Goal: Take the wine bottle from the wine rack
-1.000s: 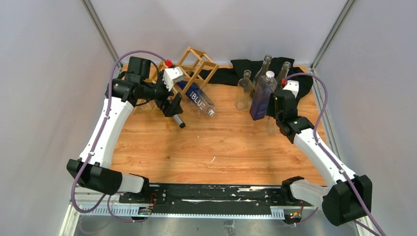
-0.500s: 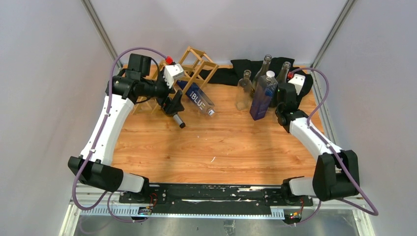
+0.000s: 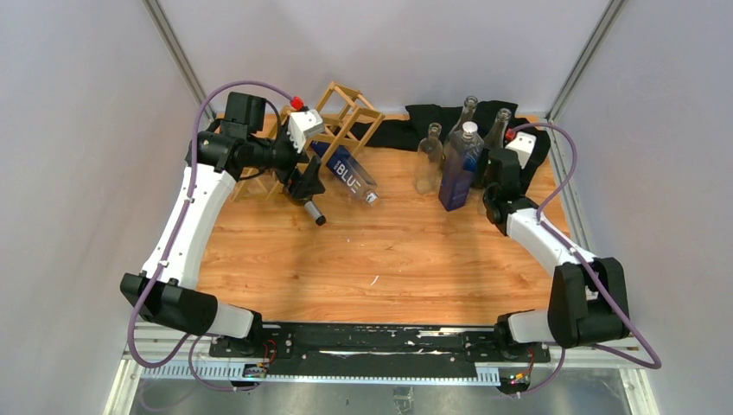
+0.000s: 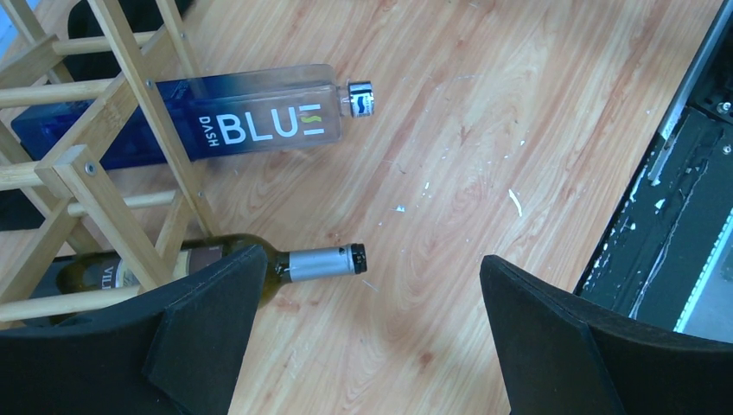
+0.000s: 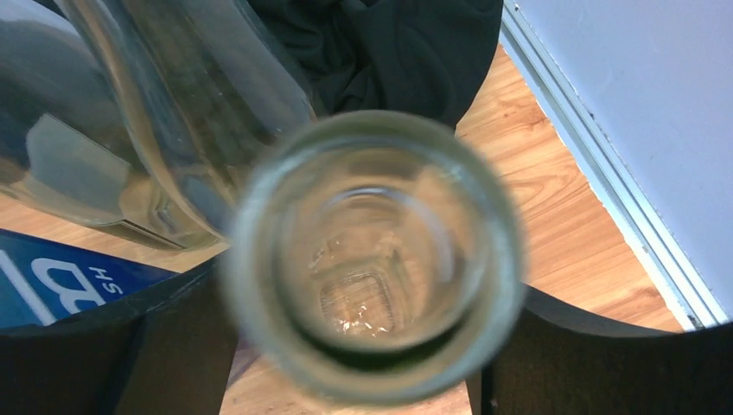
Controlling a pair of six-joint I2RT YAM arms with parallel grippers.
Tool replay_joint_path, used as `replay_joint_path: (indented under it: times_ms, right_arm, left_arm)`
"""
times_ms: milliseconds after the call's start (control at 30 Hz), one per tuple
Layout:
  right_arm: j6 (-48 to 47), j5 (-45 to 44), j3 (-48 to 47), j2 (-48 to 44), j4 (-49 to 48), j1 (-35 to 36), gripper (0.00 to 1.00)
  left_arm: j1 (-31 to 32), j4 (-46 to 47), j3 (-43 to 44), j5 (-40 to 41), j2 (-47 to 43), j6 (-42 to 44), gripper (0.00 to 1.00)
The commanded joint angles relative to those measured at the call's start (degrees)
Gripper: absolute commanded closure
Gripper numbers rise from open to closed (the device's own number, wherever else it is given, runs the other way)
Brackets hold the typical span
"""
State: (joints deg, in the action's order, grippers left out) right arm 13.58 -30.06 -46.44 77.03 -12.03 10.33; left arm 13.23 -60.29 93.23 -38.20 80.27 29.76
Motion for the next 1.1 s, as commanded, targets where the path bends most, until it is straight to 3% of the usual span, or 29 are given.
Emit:
replay_joint_path:
  times_ms: [0, 367, 633, 767, 933, 1067]
  right_arm:
    - [1.1, 0.3, 0.3, -3.1, -1.3, -0.7, 0.12]
    - [3.4, 0.4, -4.1, -15.0, 9.2, -0.7, 0.07]
    - [6.9, 5.1, -14.4, -20.2, 20.6, 1.4, 0.06]
    - [4.8, 2.9, -20.2, -19.0, 23.5, 8.8, 0.06]
    - [0.5, 0.1, -28.2, -12.8, 25.2, 25.3, 0.06]
    - [-0.5, 4.6, -34.8, -4.3, 27.7, 33.9, 0.06]
  left_arm:
    - [-0.4, -0.5, 0.7, -0.2, -0.2, -0.8, 0.0]
    - [-1.4, -0.5, 0.8, 1.6, -1.2, -0.7, 0.0]
    - [-6.0, -0.5, 1.2, 1.4, -1.5, 0.2, 0.0]
    - [-9.1, -0.5, 1.0, 0.2, -2.1, 0.7, 0.0]
    - [-13.0, -0.5, -0.1, -1.5, -2.6, 1.7, 0.0]
    - [-18.0, -0.5, -1.1, -2.4, -2.9, 2.7, 0.0]
